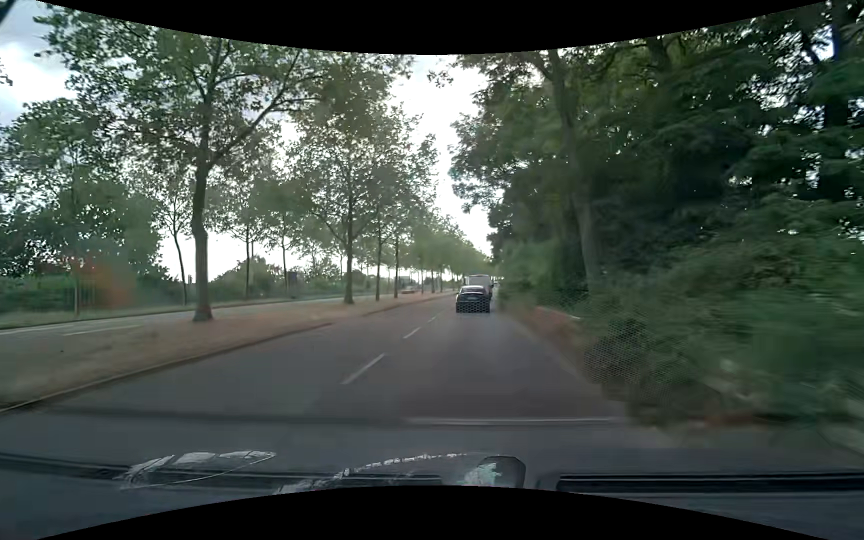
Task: Follow the waypoints while adhering to traffic rules and regulations
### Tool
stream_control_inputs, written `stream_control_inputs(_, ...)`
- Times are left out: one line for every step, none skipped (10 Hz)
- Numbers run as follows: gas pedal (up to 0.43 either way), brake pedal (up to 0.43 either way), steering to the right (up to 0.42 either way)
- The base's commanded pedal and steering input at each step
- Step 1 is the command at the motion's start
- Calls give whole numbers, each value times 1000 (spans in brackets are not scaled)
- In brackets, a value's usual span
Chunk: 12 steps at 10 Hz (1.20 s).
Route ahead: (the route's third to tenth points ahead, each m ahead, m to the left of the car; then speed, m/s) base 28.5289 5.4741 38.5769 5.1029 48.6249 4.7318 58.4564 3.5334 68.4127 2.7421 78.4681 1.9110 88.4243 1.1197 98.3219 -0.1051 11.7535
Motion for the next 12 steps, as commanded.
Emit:
stream_control_inputs(118, 0, 6)
stream_control_inputs(138, 0, 6)
stream_control_inputs(169, 0, 6)
stream_control_inputs(169, 0, 6)
stream_control_inputs(169, 0, 6)
stream_control_inputs(169, 0, 6)
stream_control_inputs(169, 0, 6)
stream_control_inputs(169, 0, 6)
stream_control_inputs(169, 0, 6)
stream_control_inputs(177, 0, 6)
stream_control_inputs(177, 0, 6)
stream_control_inputs(177, 0, 6)
